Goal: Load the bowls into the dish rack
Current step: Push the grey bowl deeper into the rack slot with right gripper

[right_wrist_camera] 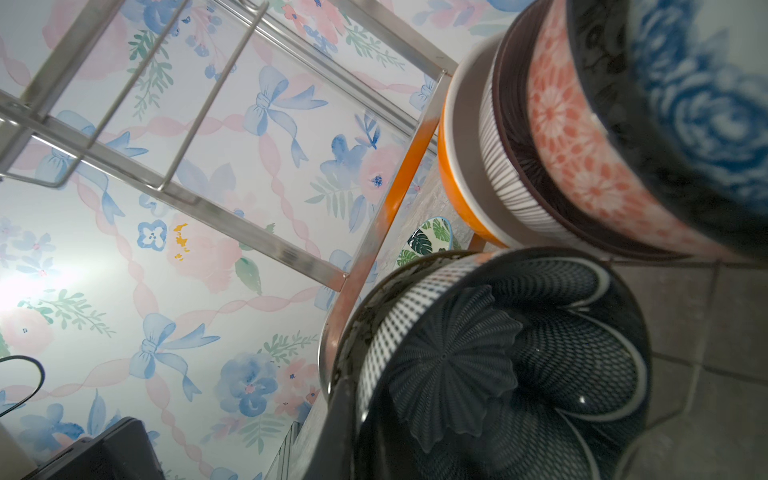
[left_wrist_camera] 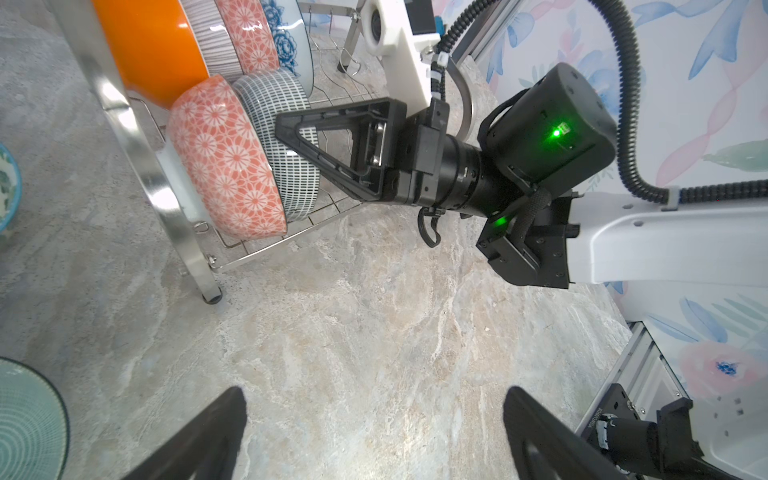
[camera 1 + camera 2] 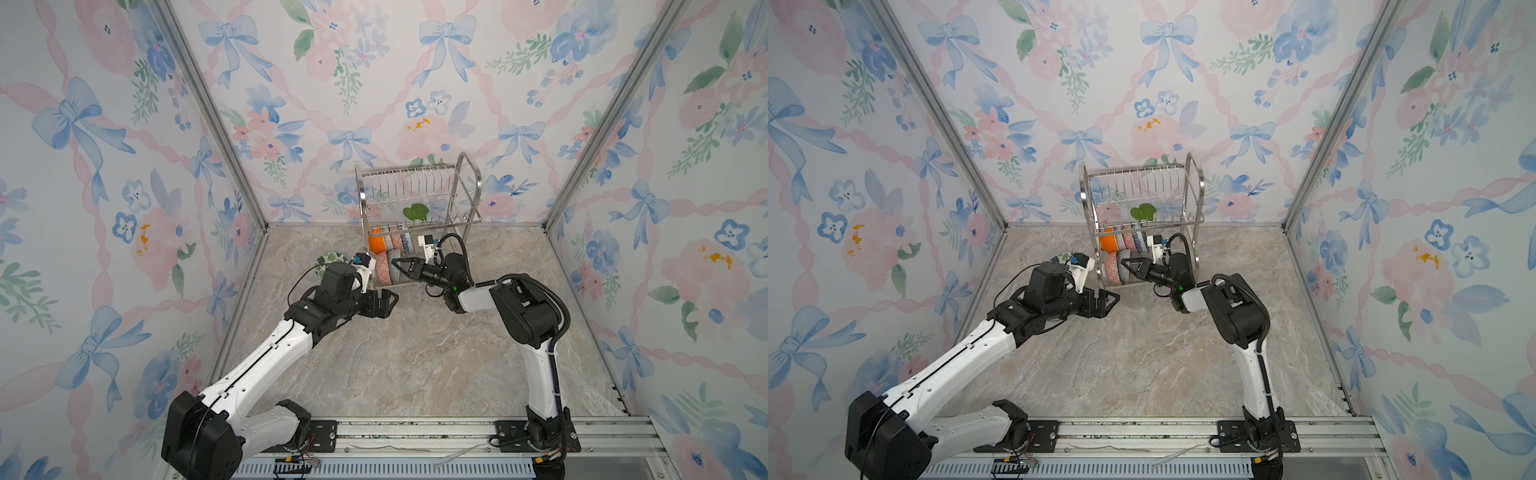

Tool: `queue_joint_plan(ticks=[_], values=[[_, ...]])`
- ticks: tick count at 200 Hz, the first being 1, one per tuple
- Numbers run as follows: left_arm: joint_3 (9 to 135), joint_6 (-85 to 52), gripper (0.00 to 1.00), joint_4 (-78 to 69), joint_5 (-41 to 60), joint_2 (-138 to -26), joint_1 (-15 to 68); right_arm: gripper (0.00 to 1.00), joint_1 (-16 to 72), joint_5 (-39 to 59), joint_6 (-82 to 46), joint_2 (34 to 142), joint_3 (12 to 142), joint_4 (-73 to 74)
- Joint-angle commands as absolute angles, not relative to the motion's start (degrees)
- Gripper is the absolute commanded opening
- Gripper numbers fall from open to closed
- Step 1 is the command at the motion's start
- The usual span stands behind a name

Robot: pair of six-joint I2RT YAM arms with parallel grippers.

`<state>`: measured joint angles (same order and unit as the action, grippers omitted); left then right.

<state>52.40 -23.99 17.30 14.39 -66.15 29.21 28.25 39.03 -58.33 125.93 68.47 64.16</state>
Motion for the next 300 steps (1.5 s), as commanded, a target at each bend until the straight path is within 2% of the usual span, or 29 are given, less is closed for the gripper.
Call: queue_joint_plan(ticks=[1, 78, 96, 171, 252, 300], values=[[51.5, -23.4, 0.98, 18.0, 14.1, -65.0, 28.8, 0.0, 28.9, 39.0, -50.6, 123.5, 69.2, 55.4], [51.8, -23.5, 0.98, 18.0, 14.3, -65.2, 28.7, 0.0, 29.1, 38.8, -45.1, 121.3, 69.0, 47.9], [51.6, -23.5, 0.98, 18.1, 14.2, -65.1, 28.7, 0.04, 29.1, 38.7, -44.3, 120.9, 69.4, 46.4], [51.7, -23.6, 0.98, 18.0, 14.3, -65.0, 28.7, 0.05, 30.4, 39.0, -42.1, 120.6, 71.7, 41.9], [51.7, -23.5, 0.98, 18.0, 14.2, -64.6, 28.7, 0.2, 30.2, 38.8, -41.3, 119.6, 72.4, 40.0], [51.9, -23.6, 0.98, 18.0, 14.1, -64.7, 28.8, 0.21, 30.0, 39.0, -40.5, 118.1, 72.2, 38.7]])
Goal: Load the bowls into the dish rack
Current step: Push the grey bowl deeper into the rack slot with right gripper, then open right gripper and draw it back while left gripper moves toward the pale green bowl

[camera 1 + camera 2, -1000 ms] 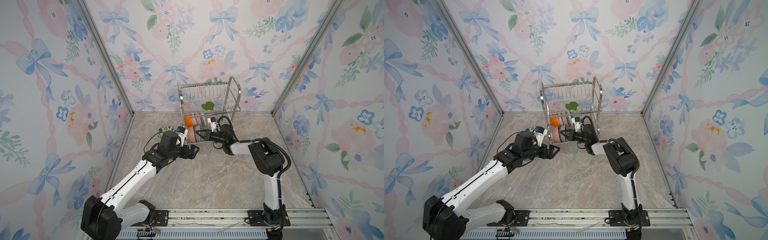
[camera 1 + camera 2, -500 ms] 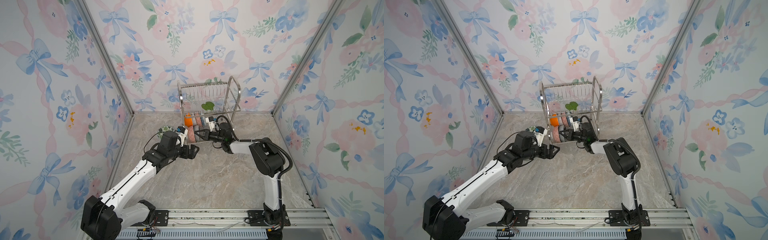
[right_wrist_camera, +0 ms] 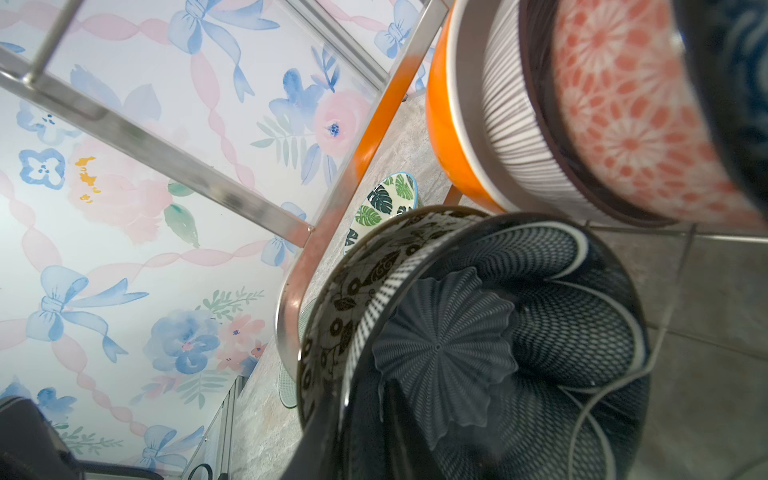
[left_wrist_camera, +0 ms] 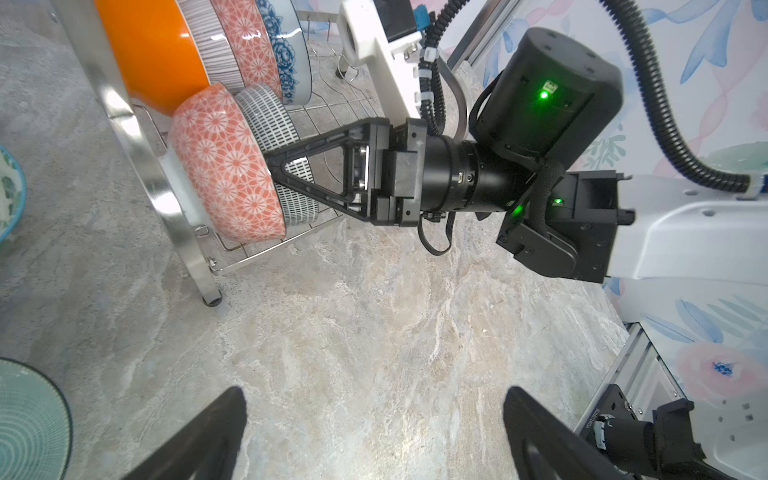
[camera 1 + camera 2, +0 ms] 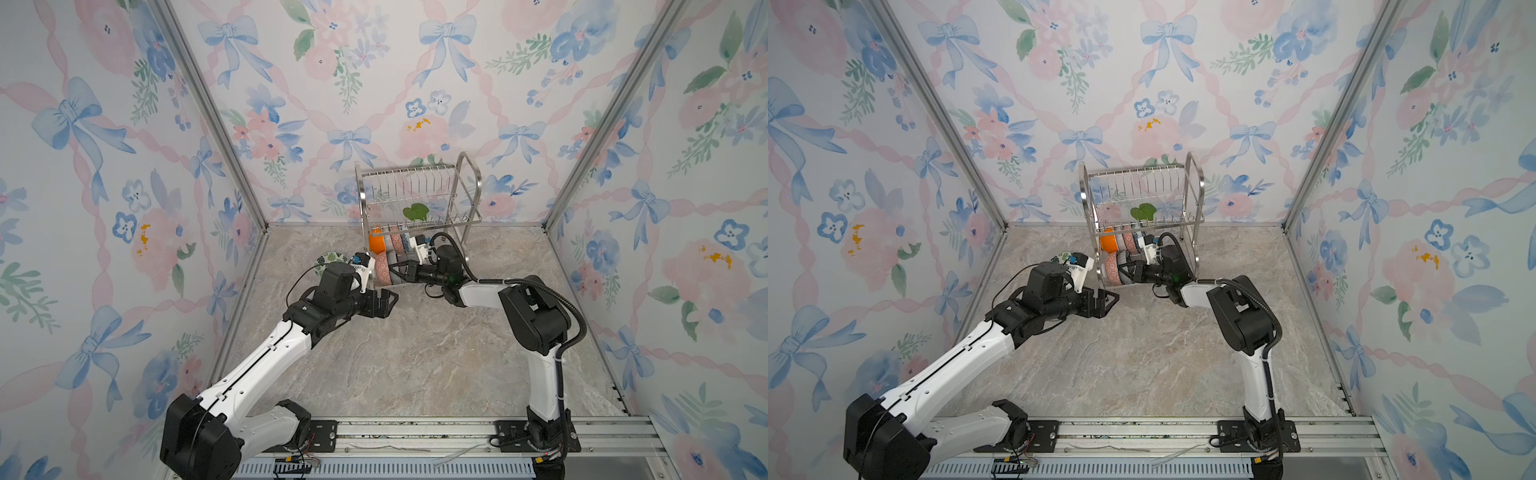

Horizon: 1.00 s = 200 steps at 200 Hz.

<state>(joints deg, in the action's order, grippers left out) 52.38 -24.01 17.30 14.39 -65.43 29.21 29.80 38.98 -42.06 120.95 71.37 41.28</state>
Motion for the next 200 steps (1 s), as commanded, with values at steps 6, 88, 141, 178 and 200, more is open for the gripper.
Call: queue_joint_plan(ticks=[6, 88, 141, 178, 200], values=[[51.9, -23.6, 0.98, 18.0, 14.1, -64.7, 28.7, 0.21, 30.0, 39.1, -40.5, 118.0, 72.1, 38.7], [51.8, -24.0, 0.98, 17.9, 13.1, -64.3, 28.7, 0.26, 29.9, 38.8, -39.8, 115.7, 70.1, 38.5], [51.4, -24.7, 0.98, 18.0, 12.3, -63.8, 28.5, 0.27, 29.4, 38.3, -39.2, 113.5, 67.4, 38.7], [51.2, -25.4, 0.98, 18.1, 11.9, -63.4, 28.0, 0.28, 29.2, 37.9, -38.6, 111.9, 65.7, 38.3], [51.2, -25.7, 0.98, 18.4, 11.7, -63.3, 27.6, 0.28, 29.2, 37.4, -37.7, 111.2, 65.3, 37.4]])
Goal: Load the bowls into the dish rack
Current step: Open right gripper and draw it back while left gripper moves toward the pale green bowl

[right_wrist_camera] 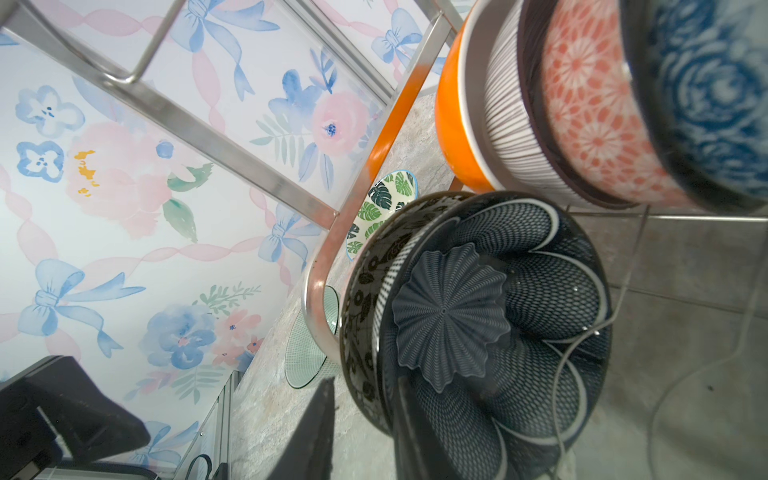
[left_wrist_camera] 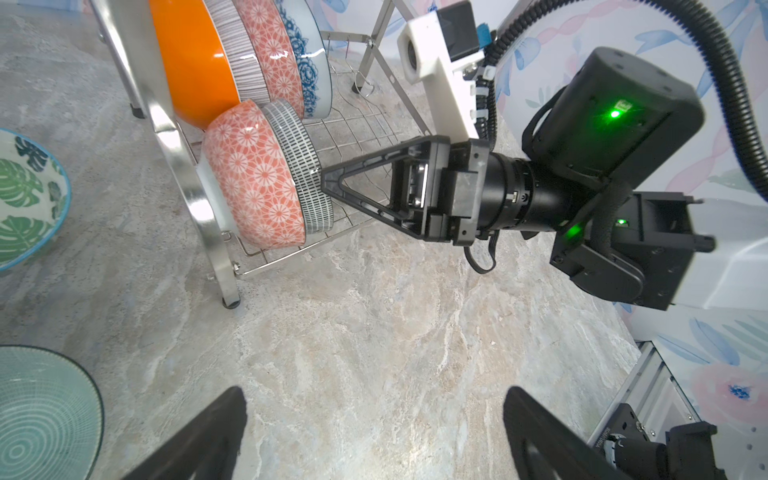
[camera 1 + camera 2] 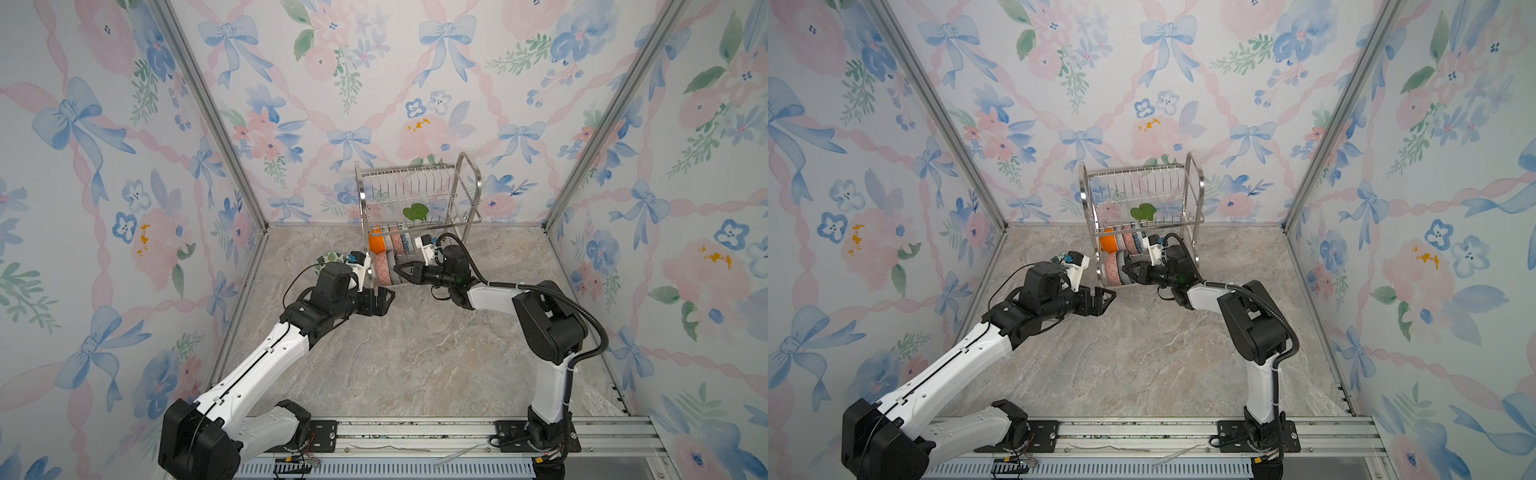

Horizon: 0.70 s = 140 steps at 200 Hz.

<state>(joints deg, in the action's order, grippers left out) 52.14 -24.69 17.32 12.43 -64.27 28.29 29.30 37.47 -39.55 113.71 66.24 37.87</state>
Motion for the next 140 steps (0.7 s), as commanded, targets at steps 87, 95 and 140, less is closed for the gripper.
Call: queue_joint_plan(ticks=[87, 95, 140], values=[[52.3, -27.6, 0.98, 24.0, 4.8, -61.8, 22.2, 0.4, 30.0, 33.4, -33.8, 104.9, 59.5, 34.6], [53.0, -27.8, 0.98, 25.5, 3.1, -62.0, 20.8, 0.43, 30.4, 32.3, -32.3, 103.3, 59.0, 32.7], [52.9, -29.6, 0.98, 29.7, 2.0, -60.4, 11.2, 0.57, 33.5, 23.4, -22.6, 93.0, 57.2, 18.4]])
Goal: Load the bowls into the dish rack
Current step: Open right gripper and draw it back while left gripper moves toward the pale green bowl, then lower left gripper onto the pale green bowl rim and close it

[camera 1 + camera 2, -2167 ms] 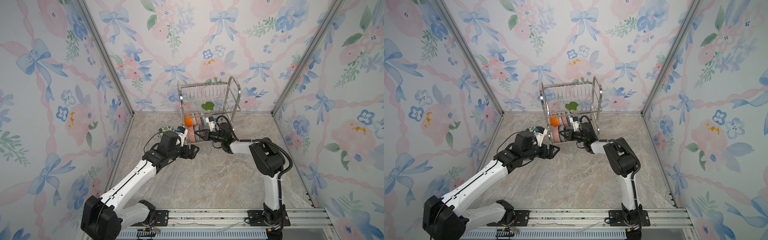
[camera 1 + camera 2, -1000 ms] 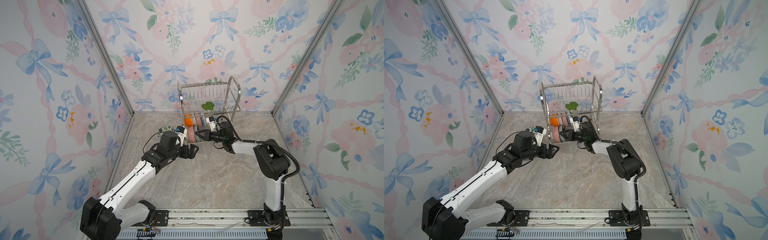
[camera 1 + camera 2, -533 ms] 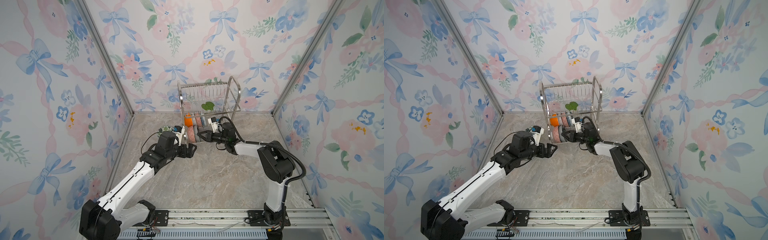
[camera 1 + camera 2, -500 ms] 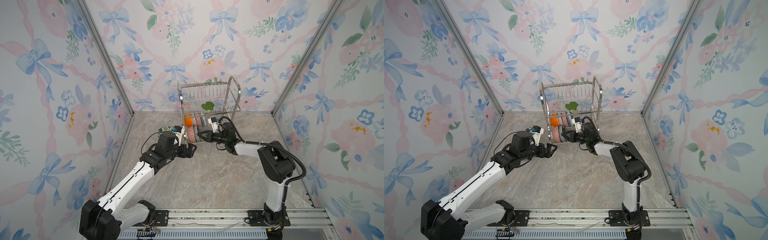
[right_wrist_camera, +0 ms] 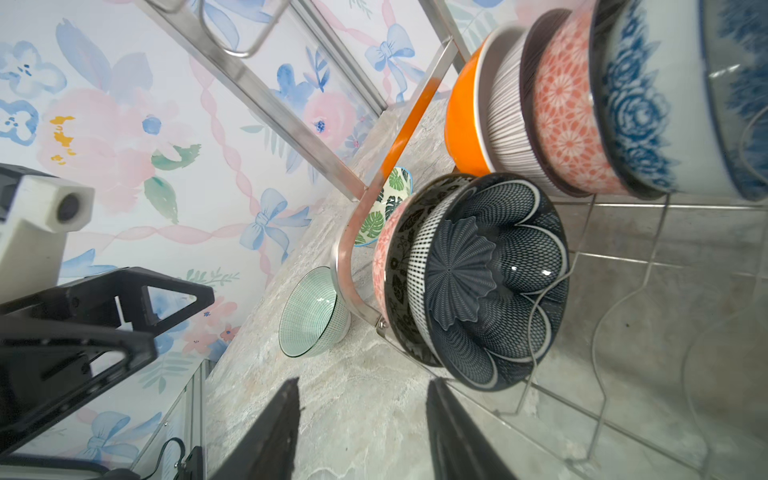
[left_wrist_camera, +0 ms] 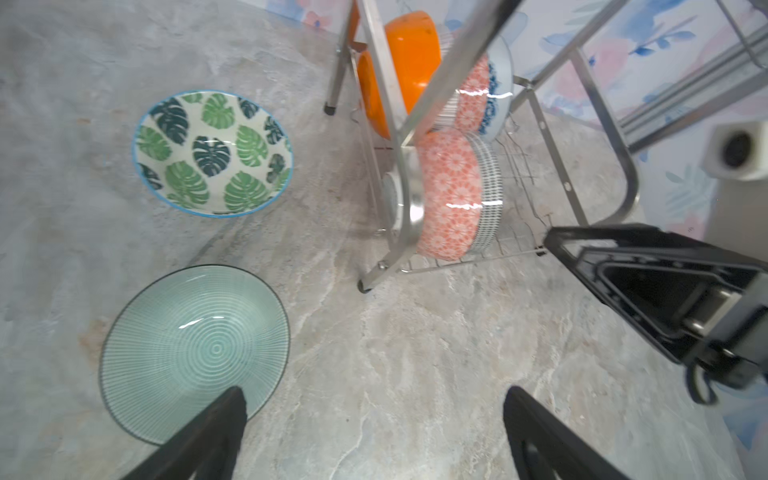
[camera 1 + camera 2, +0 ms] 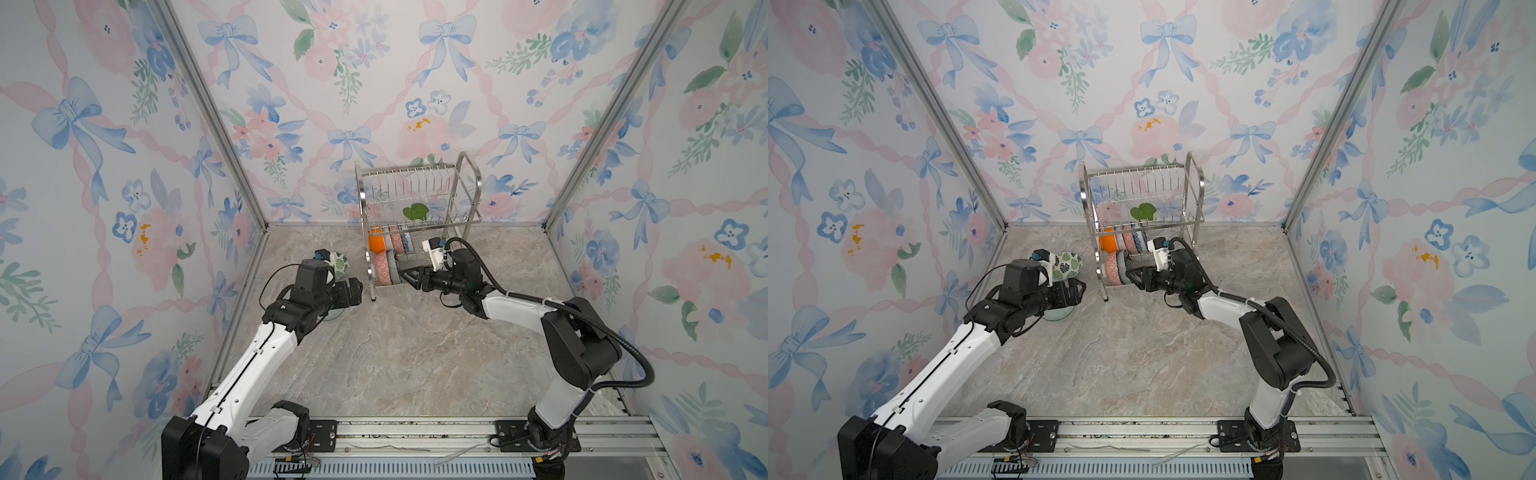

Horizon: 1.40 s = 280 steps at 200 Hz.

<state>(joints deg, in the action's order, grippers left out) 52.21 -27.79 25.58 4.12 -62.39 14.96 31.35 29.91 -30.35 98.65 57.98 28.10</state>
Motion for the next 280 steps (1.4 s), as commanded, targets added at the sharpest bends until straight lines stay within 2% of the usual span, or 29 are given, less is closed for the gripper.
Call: queue_joint_plan(ticks=[1, 23, 54, 61, 83, 128, 161, 174, 190, 215, 239, 251, 270, 280], values=[[52.8, -29.7, 0.98, 29.7, 2.0, -60.3, 11.0, 0.57, 33.6, 23.1, -22.3, 92.7, 57.2, 18.2], [50.2, -30.9, 0.98, 29.8, 2.6, -59.9, 6.5, 0.7, 36.6, 15.4, -16.2, 87.9, 57.2, 10.1], [48.4, -32.5, 0.98, 30.1, 7.6, -64.5, -0.9, 1.0, 39.0, 10.6, -12.7, 83.7, 57.1, 4.3], [47.9, -33.0, 0.98, 30.1, 9.1, -65.7, -2.7, 0.96, 39.5, 10.0, -12.4, 83.0, 57.0, 3.6], [46.2, -33.9, 0.98, 29.6, 11.8, -68.6, -7.3, 0.97, 41.8, 5.6, -9.9, 81.3, 57.5, 0.0], [42.6, -33.7, 0.94, 25.9, 13.5, -71.0, -8.1, 0.97, 47.5, -0.7, -4.8, 81.6, 59.6, -4.2], [39.8, -34.6, 0.84, 24.2, 11.8, -71.6, -8.3, 0.96, 48.4, -0.3, -4.9, 82.2, 59.9, -3.5], [39.1, -36.2, 0.76, 23.0, 12.8, -71.4, -8.2, 0.96, 48.4, 0.7, -5.0, 82.3, 60.0, -3.4], [37.5, -38.4, 0.71, 19.8, 15.3, -71.2, -8.0, 0.96, 48.4, 1.2, -5.1, 82.0, 59.8, -3.0], [38.6, -38.8, 0.63, 19.7, 13.1, -72.2, -7.3, 0.97, 48.4, 1.3, -5.3, 81.5, 59.7, -2.8], [38.5, -38.4, 0.61, 18.9, 12.1, -72.9, -6.6, 0.97, 48.3, 2.4, -5.5, 80.8, 59.3, -2.6], [38.4, -38.5, 0.54, 18.6, 12.1, -73.7, -6.3, 0.97, 48.4, 2.4, -5.4, 80.4, 59.0, -2.5], [38.7, -38.6, 0.51, 18.5, 11.3, -75.1, -5.2, 0.96, 48.2, 2.2, -5.6, 79.8, 58.4, -1.9], [38.8, -38.5, 0.45, 18.3, 11.1, -75.5, -5.1, 0.96, 48.1, 2.2, -5.8, 79.7, 58.0, -1.6]])
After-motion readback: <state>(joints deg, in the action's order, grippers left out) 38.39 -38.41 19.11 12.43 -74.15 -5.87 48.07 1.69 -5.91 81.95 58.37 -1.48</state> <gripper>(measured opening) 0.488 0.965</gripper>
